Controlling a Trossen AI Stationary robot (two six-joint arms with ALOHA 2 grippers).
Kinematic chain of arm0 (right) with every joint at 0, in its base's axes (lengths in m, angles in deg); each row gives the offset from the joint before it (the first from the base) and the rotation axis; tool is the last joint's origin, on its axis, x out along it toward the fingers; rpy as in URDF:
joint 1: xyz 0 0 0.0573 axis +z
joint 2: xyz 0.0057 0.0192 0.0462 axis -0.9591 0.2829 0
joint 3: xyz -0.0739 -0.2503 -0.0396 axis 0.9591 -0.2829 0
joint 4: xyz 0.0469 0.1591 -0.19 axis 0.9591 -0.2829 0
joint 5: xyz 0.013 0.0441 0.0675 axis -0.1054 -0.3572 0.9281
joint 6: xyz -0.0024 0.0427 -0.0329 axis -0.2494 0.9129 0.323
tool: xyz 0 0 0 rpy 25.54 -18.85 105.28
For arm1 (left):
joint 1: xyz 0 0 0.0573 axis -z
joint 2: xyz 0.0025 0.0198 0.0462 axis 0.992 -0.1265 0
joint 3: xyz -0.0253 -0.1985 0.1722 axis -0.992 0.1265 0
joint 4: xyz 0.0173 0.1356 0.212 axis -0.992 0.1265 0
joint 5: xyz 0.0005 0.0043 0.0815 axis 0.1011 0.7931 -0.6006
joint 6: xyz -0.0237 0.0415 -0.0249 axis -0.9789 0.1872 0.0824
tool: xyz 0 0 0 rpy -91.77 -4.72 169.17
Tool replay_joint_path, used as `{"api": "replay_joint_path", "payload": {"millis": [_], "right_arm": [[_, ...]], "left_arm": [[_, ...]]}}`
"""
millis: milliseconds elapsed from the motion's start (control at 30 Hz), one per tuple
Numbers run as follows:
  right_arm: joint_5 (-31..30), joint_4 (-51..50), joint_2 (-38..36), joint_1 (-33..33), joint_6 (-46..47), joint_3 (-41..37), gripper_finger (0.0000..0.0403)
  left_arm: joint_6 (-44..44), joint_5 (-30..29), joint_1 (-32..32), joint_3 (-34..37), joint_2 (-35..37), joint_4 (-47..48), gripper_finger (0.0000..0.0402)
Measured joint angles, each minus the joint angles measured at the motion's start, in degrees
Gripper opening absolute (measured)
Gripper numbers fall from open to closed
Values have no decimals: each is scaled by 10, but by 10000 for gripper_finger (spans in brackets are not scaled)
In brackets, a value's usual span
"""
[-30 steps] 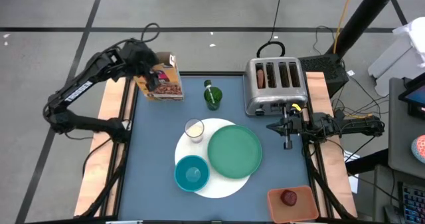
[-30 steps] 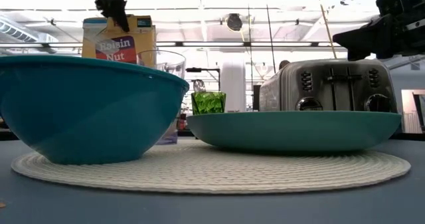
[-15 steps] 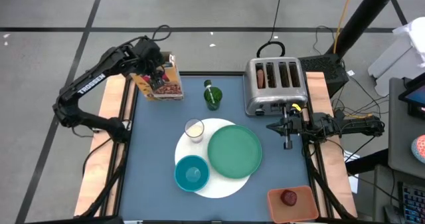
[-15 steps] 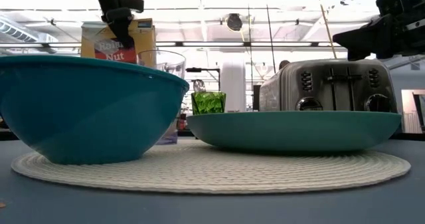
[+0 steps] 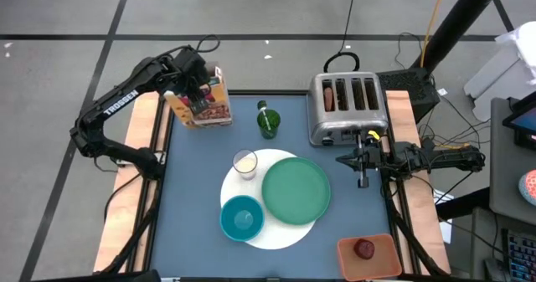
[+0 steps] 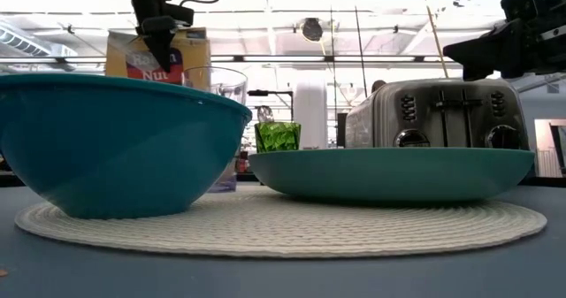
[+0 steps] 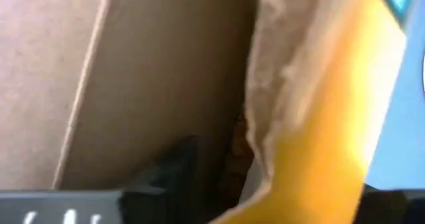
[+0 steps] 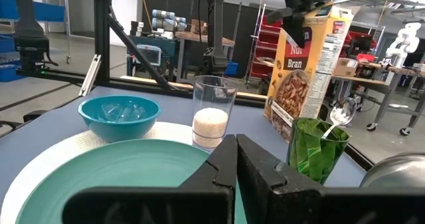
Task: Arrange a breakfast setting
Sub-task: Pour the cereal from the cereal box into the blue bowl
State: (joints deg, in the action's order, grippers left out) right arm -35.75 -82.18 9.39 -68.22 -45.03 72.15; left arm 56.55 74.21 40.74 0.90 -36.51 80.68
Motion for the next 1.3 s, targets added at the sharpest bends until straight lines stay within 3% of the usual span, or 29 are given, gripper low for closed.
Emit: {"api": "replay_joint_path", "payload": {"millis": [500,933,1300], "right_arm": [[0,0,0,0,0,0,2],[0,0,0,0,0,0,2],[0,3,0,0,0,0,2]], "left_arm": [[10,-7,0,0,-1,0,12],[14,-6,0,1,14,-2,6],[-1,-4,8,1,70,-7,6]]}}
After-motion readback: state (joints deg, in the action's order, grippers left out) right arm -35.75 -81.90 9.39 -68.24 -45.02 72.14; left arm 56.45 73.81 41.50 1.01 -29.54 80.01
